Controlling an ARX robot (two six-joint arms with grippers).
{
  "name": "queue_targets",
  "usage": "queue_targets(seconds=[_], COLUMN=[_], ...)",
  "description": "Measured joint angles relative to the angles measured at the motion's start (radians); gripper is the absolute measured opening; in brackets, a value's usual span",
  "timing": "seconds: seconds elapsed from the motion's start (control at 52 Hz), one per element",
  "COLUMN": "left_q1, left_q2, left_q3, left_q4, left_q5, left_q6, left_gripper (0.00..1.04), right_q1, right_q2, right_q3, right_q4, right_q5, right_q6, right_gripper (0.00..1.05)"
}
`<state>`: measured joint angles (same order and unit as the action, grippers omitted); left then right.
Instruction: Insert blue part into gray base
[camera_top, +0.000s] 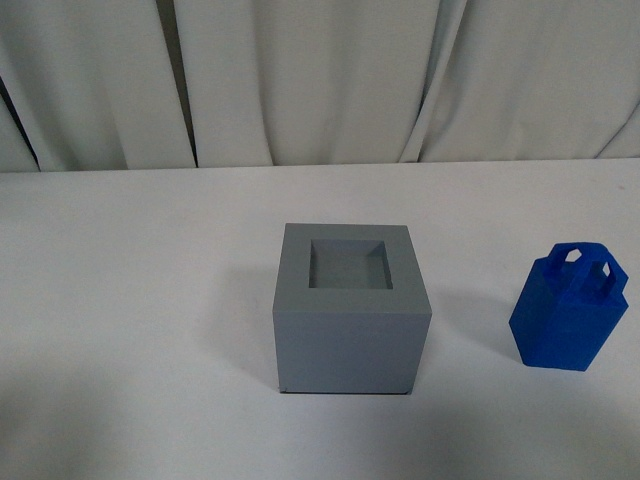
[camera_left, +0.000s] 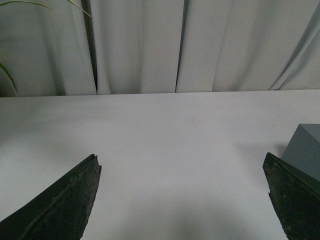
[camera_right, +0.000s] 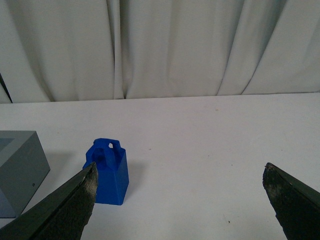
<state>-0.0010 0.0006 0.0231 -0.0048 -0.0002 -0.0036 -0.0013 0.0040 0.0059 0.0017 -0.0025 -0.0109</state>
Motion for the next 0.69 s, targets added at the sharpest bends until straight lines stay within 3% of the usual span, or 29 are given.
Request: queue_targets(seconds=[0.692], left_q1=[0.0], left_q2=[0.0], left_q3=[0.0], left_q4=[0.0], left_q5=[0.0], left_q6=[0.0], left_gripper=[0.99], right_q1=[0.0], right_q2=[0.0], right_q3=[0.0], right_q4=[0.0], right_q5=[0.0], right_q6=[0.0], right_gripper=[0.97])
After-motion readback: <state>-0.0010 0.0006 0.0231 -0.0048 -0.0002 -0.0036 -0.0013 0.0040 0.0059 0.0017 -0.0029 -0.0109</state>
